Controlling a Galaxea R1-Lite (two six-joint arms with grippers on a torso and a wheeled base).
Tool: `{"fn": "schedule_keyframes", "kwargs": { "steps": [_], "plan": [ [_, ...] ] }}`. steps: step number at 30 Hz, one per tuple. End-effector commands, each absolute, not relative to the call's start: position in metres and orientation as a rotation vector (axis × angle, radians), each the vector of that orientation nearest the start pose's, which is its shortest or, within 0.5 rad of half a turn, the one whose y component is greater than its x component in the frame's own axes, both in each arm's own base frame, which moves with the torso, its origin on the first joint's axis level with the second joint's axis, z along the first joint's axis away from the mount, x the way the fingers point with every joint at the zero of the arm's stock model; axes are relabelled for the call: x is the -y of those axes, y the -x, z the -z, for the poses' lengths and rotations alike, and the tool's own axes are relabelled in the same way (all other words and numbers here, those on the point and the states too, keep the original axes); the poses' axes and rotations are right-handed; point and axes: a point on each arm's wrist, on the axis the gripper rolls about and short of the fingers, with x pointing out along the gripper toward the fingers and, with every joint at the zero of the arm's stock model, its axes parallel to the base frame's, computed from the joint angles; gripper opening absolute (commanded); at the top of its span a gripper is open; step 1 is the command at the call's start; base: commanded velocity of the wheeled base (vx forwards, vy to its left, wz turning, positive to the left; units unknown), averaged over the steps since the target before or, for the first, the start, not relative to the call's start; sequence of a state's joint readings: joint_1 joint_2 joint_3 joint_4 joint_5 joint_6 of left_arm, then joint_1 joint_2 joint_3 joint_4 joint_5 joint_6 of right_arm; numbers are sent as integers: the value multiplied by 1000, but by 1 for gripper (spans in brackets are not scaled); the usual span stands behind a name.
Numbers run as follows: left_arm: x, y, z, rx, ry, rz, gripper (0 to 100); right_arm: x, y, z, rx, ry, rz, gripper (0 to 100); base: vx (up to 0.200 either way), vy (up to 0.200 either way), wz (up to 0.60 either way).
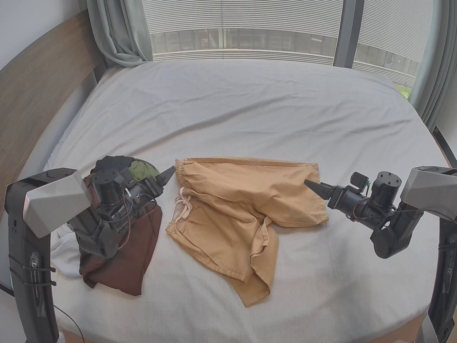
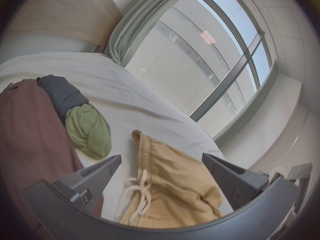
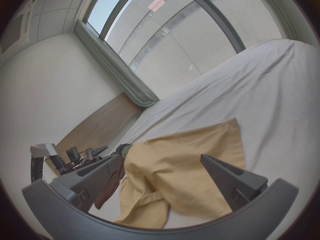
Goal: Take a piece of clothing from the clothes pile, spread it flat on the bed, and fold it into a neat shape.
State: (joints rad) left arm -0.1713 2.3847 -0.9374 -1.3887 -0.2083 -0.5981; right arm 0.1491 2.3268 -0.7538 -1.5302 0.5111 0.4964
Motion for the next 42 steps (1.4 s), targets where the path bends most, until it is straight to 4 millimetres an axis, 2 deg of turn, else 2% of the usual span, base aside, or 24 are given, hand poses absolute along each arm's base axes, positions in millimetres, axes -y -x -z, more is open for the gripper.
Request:
{"fn": "schedule_keyframes", "kwargs": {
  "steps": [1, 3, 5, 10, 15, 21, 31, 42],
  "plan": [
    [62, -372, -29, -209, 517, 392, 100, -111, -338, -40, -289, -450, -758, 100, 0, 0, 0],
    [61, -370, -26, -220, 508, 393, 100, -116, -336, -37, -305, -449, -770, 100, 0, 0, 0],
    [58, -366, -16, -241, 447, 389, 100, -125, -324, -25, -391, -443, -783, 100, 0, 0, 0],
    [59, -365, -15, -242, 424, 392, 100, -143, -306, -15, -475, -424, -834, 100, 0, 0, 0],
    [59, -365, -15, -241, 422, 394, 100, -155, -299, -3, -543, -416, -856, 100, 0, 0, 0],
    [59, -365, -15, -242, 423, 393, 100, -161, -305, 25, -607, -412, -843, 100, 0, 0, 0],
    [62, -364, -14, -246, 424, 402, 100, -174, -310, 32, -608, -404, -855, 100, 0, 0, 0],
    [62, -365, -11, -247, 424, 400, 100, -179, -320, 36, -575, -402, -835, 100, 0, 0, 0]
  ]
}}
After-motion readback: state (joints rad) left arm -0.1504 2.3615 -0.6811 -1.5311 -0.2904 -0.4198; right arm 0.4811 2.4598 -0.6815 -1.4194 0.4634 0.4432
